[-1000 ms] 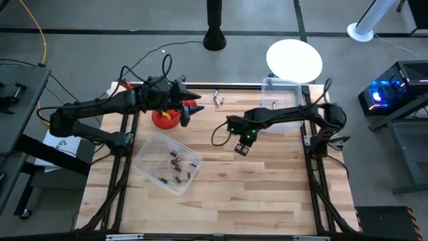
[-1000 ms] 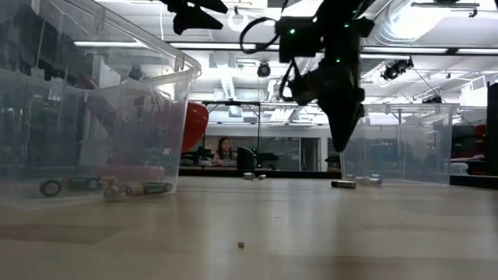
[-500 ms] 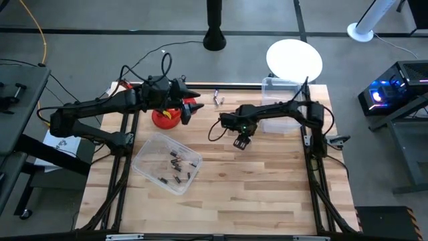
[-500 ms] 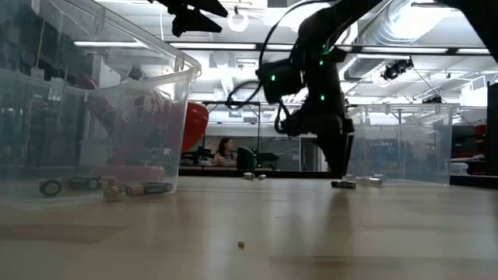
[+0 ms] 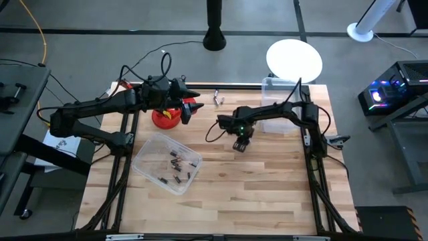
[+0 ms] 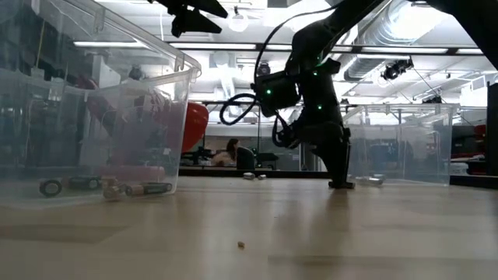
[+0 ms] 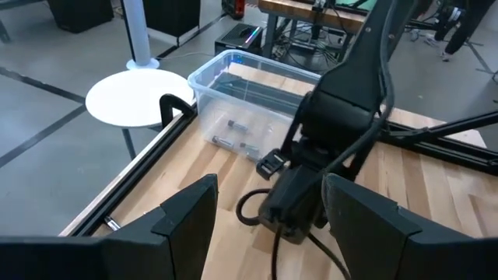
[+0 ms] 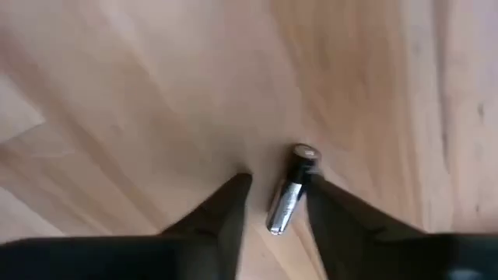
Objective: Sort batteries
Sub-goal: Put the silver battery into the top transparent bin
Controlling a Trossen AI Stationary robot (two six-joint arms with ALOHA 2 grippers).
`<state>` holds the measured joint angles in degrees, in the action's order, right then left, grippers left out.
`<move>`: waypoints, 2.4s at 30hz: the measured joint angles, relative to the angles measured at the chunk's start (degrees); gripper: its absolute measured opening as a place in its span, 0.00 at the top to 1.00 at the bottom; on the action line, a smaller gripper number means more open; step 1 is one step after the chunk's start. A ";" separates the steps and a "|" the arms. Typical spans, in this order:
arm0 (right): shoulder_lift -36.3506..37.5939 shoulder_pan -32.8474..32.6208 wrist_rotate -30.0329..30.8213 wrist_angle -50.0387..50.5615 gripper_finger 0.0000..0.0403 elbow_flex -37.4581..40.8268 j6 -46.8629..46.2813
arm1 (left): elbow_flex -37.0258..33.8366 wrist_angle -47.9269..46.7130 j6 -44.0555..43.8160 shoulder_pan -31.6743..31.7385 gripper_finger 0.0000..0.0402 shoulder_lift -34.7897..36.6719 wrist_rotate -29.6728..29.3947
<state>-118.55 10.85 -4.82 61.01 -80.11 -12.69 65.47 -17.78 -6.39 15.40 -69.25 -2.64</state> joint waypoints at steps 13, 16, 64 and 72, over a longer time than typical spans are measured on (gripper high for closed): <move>5.95 -0.08 10.06 10.70 0.98 -21.60 6.18 | 0.00 -1.86 1.24 0.00 0.44 0.00 0.01; 10.39 2.09 16.53 16.95 0.98 -23.77 4.46 | 0.00 -2.88 2.05 0.00 0.44 0.00 0.01; -9.79 21.95 9.58 -10.00 0.58 -31.85 -23.24 | -0.02 -2.36 1.54 5.60 0.44 11.36 -2.51; -19.33 22.32 6.54 -7.25 0.58 -38.78 -28.75 | -0.02 -2.78 0.00 5.60 0.44 11.71 -2.38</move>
<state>-137.88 33.17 1.72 53.76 -118.89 -41.44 65.45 -20.56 -6.39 20.99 -57.54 -5.02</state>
